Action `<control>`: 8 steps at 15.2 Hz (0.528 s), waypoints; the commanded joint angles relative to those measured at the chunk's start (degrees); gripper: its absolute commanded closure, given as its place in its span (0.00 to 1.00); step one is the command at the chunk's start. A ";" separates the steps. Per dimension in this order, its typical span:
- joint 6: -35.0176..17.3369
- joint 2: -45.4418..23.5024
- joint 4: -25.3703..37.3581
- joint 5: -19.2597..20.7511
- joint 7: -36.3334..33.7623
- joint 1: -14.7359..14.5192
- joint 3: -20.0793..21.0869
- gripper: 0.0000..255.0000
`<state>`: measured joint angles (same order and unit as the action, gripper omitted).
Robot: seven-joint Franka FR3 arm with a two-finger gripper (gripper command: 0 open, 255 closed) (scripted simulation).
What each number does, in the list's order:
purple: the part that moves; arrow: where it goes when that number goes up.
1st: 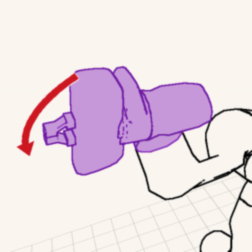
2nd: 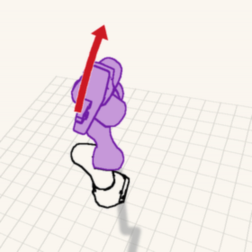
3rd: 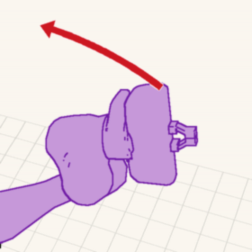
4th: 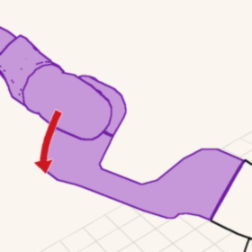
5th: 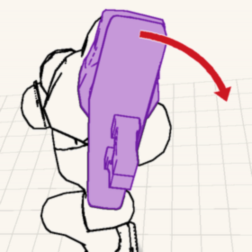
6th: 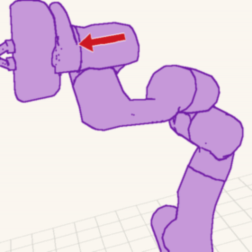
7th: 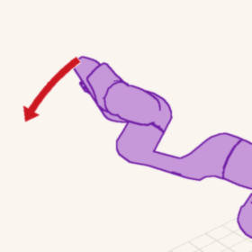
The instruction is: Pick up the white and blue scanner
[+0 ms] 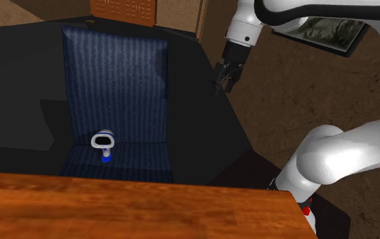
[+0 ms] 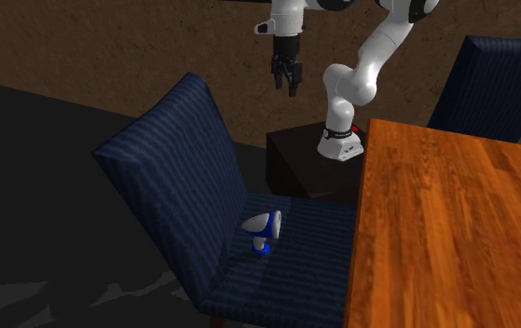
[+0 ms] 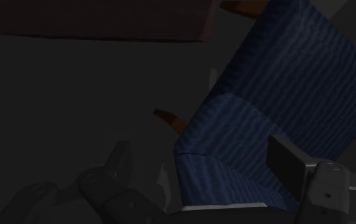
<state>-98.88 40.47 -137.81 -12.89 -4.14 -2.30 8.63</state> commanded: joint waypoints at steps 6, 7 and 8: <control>-10.02 -9.65 1.72 -5.16 -11.15 -0.74 7.95 0.00; -11.42 -11.33 2.34 -5.60 -12.69 -0.72 9.05 0.00; -12.80 -13.08 3.04 -5.95 -14.26 -0.70 10.12 0.00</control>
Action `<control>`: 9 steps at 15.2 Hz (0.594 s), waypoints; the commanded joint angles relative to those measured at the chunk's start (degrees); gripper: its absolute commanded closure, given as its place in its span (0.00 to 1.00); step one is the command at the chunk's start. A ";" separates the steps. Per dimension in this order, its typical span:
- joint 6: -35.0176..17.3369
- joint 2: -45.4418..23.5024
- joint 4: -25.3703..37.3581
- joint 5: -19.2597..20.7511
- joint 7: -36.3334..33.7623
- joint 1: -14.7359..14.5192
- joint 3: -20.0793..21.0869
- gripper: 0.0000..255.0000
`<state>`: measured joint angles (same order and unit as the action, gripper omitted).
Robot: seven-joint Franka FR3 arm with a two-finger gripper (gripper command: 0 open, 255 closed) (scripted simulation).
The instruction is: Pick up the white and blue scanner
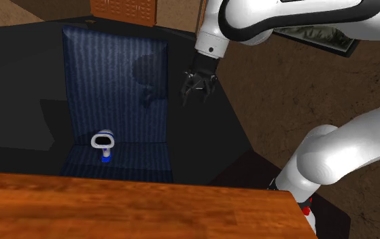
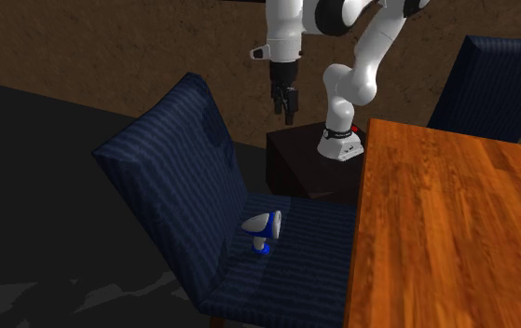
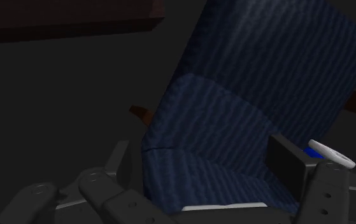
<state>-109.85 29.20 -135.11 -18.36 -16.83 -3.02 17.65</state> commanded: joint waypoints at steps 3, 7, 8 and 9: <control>-5.89 -7.39 2.92 -0.93 -6.37 0.23 4.25 0.00; -10.93 -15.59 7.40 0.12 -13.22 0.63 8.11 0.00; -12.10 -17.76 8.70 0.72 -15.04 0.71 8.98 0.00; -13.22 -19.99 10.08 1.46 -16.91 0.74 9.79 0.00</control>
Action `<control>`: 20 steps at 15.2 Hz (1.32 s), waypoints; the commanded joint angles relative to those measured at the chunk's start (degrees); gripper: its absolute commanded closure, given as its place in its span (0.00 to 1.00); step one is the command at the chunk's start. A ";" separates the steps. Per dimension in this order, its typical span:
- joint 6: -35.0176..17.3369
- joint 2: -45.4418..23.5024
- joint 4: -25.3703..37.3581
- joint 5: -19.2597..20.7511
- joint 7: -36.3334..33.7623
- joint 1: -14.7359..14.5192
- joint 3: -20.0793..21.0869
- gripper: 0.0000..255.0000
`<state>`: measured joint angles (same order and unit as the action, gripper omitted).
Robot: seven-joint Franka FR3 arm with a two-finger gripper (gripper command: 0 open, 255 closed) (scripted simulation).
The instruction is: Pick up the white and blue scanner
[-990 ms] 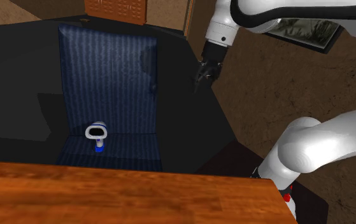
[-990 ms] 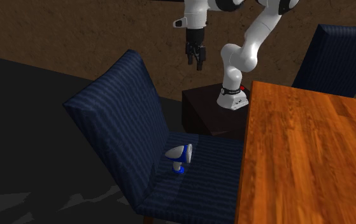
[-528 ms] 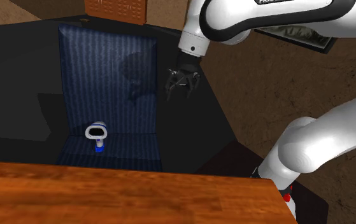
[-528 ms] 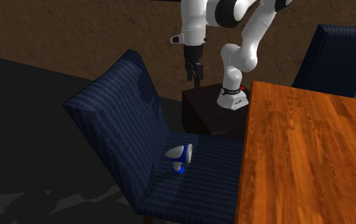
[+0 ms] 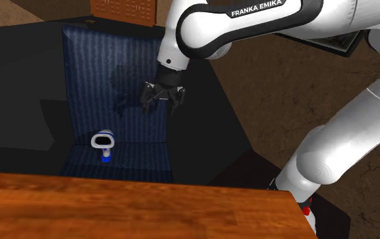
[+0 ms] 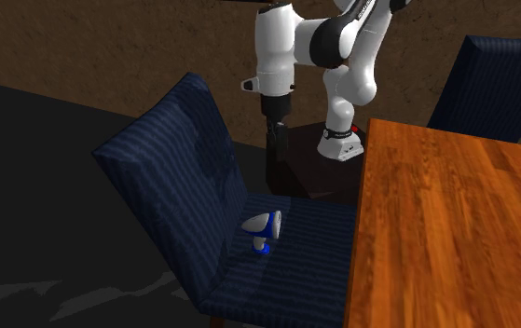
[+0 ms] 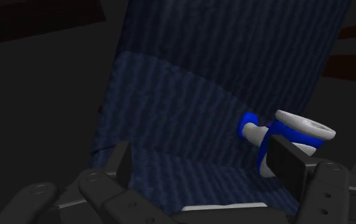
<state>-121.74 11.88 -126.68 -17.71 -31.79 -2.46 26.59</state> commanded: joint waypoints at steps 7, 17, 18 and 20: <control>-7.16 -19.21 13.48 9.20 -15.98 -1.61 3.88 0.00; -11.05 -34.33 25.20 17.13 -26.30 -6.99 1.74 0.00; -11.70 -34.67 24.88 17.27 -26.30 -7.06 1.65 0.00; -12.97 -35.39 24.26 17.57 -26.31 -7.21 1.46 0.00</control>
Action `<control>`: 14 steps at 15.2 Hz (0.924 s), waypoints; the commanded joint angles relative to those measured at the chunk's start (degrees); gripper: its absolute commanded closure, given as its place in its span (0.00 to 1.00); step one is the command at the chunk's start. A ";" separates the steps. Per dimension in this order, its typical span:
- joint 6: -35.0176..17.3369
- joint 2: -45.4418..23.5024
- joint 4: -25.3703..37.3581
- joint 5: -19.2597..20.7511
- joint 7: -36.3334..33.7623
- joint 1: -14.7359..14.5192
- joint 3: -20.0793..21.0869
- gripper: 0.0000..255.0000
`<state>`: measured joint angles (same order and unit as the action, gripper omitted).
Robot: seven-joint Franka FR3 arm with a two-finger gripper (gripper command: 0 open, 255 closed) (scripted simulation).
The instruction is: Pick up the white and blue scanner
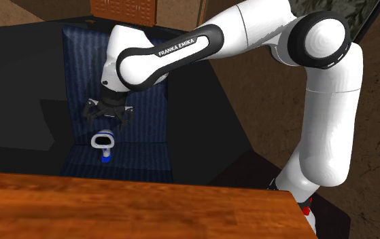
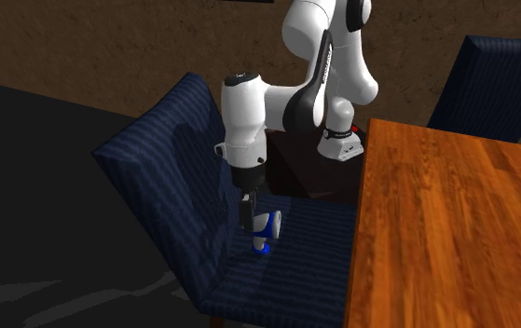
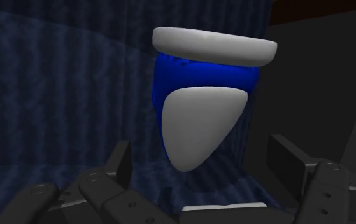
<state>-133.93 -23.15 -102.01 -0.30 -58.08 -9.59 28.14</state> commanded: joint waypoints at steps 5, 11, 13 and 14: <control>-1.24 -0.66 -0.60 0.26 0.01 -0.12 -0.17 1.00; -1.30 -0.64 -0.67 0.26 0.00 -0.13 -0.17 1.00; -0.51 -0.20 -0.30 0.09 -0.02 -0.05 -0.05 1.00; 0.12 0.16 0.00 -0.07 -0.01 0.02 0.05 1.00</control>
<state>-134.28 -23.21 -102.26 -0.25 -58.15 -9.65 28.13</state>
